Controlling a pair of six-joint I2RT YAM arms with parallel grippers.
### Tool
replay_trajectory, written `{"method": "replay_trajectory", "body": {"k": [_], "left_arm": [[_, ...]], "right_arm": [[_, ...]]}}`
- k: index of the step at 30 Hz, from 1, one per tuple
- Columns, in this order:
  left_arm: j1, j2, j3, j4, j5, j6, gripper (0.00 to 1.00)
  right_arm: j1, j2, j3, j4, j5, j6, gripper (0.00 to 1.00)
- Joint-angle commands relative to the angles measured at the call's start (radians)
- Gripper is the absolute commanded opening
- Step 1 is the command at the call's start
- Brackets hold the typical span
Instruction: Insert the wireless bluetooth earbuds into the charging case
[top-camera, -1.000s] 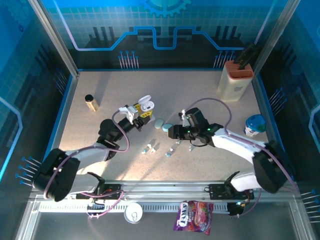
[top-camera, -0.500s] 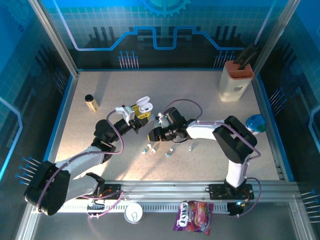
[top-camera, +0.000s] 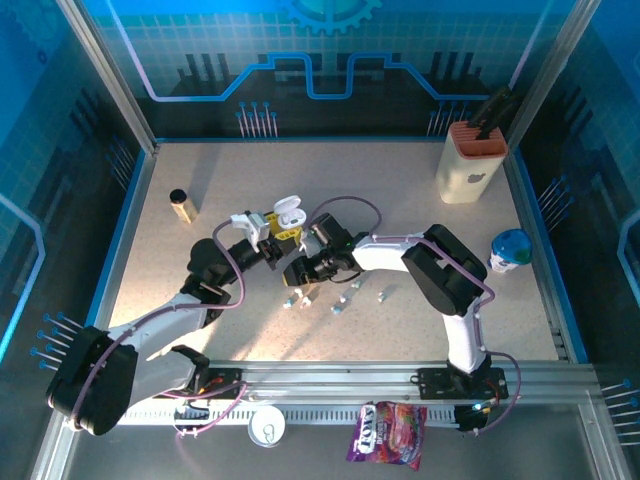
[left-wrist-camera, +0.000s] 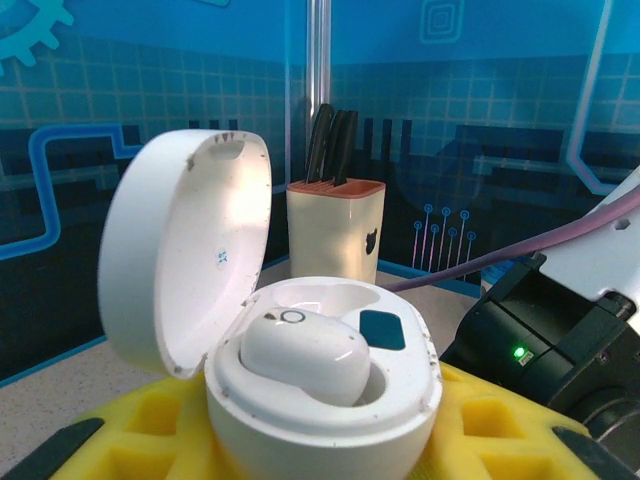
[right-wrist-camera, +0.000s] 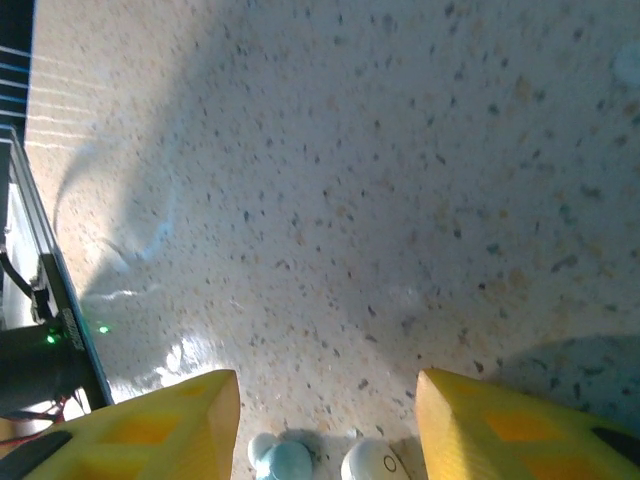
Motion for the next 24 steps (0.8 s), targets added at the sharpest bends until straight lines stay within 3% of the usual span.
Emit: {"method": "replay_trajectory", "body": {"k": [1,15,24], "left_arm": [[0.008,-0.021,0.012,0.007,0.022,-0.002,0.31],[0.008,0.003,0.019,0.017,0.029,-0.005,0.31],[0.008,0.018,0.019,0.026,0.033,-0.012,0.31]], "right_arm": [[0.028,0.011,0.019,-0.08,-0.004,-0.045,0.49],[0.032,-0.058,-0.062,-0.094,0.015,-0.061,0.46],[0.032,-0.068,-0.09,-0.05,-0.009,-0.035,0.38]]}}
